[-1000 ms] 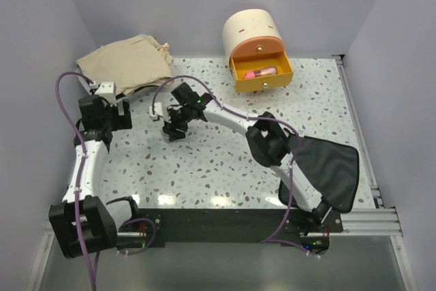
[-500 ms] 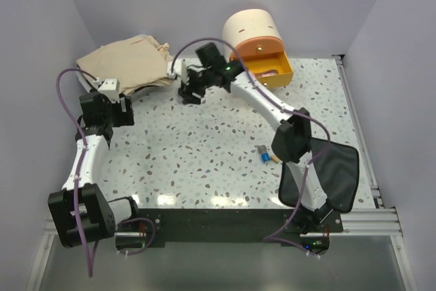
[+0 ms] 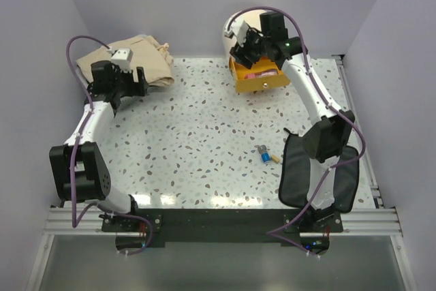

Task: Sort the stationery into containers
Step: Place the stationery in the drawer.

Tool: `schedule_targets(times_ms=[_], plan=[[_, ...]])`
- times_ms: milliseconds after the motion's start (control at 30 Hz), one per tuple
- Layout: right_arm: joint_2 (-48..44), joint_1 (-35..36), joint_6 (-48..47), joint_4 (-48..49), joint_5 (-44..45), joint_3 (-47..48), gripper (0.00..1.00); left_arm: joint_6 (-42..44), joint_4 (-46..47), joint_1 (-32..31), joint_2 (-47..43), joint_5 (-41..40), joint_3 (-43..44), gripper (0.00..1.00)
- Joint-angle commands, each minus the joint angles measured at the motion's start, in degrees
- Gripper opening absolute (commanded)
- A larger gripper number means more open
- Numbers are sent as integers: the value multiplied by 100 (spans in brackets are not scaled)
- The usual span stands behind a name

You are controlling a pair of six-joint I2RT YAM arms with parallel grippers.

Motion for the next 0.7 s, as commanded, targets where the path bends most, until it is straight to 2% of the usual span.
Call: schedule_targets(times_ms=[0,233,667], plan=[[-118,-57,-50,152,130,-296,0,105,106,-245,196,41,465,85],[234,-216,-58,293,279,-410,0,122,0,-333,284,-38,518,85],[1034,-286,-85,346,209,-24,1,254,-52,-456,363,-161,509,86]])
